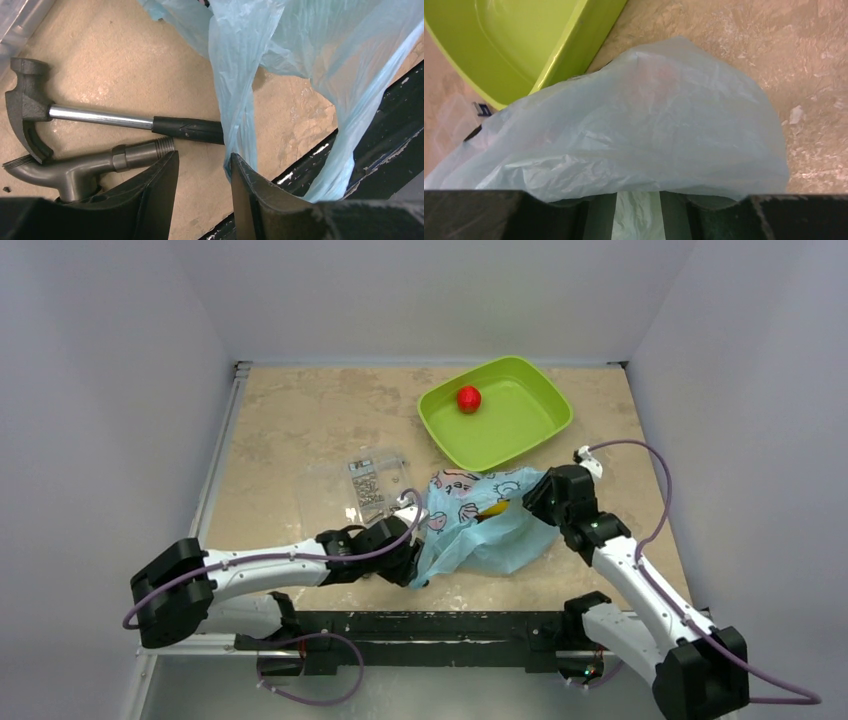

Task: Take the fake fruits out of the plastic bag
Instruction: Adjust the plastic bag at the center of the board.

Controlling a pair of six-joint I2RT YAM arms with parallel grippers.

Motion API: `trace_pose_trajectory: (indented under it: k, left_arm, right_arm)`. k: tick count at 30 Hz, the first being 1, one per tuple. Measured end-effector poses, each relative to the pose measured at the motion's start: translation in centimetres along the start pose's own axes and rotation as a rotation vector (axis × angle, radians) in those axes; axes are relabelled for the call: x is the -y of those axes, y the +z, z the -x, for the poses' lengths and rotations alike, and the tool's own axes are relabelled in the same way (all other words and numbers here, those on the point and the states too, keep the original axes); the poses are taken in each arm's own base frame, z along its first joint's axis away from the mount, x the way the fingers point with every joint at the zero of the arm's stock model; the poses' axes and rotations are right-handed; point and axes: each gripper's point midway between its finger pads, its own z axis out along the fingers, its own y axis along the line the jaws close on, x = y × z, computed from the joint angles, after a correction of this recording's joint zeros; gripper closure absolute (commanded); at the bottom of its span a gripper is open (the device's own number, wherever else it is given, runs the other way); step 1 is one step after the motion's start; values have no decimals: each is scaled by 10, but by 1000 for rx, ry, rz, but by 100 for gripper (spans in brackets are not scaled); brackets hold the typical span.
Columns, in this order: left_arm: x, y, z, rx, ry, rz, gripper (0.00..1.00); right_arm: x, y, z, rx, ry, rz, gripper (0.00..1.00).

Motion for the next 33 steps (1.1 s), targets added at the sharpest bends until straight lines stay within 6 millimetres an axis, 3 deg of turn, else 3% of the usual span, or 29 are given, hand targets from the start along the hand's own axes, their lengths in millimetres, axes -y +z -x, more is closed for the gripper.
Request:
trace_pose_trajectory:
  k: [4, 7, 10, 13, 16, 19, 22, 25, 28, 30, 33]
  left_arm:
    - [1, -7, 4, 27, -15, -8, 50]
    - [10, -23, 18, 86, -14, -62, 33]
    - [21, -41, 33, 137, 3, -118, 9]
    - [31, -59, 51, 199, -3, -164, 1]
    - [38, -70, 60, 238, -14, -201, 0]
    - [40, -67, 59, 225, -31, -208, 0]
    - [38, -55, 51, 179, -50, -183, 1]
    - [28, -43, 37, 142, -80, -144, 5]
    - [13, -35, 18, 117, -109, -95, 6]
    - [5, -34, 10, 113, -121, -77, 5]
    - [1, -36, 6, 124, -138, -70, 4]
  right_arm:
    - [-15, -19, -5, -57, -153, 91, 56]
    - [-42, -48, -15, -92, -239, 225, 50]
    - [-69, -76, -33, -143, -310, 363, 44]
    - [-82, -88, -54, -206, -348, 449, 42]
    - [-83, -81, -70, -255, -360, 470, 46]
    - [-86, -69, -96, -328, -368, 476, 52]
    - [-87, -66, -153, -453, -382, 502, 57]
    - [-90, -85, -207, -576, -425, 574, 59]
    - [-86, -90, -247, -665, -405, 598, 58]
    - [-81, -88, -253, -680, -379, 584, 55]
    - [-88, -93, -242, -648, -355, 594, 46]
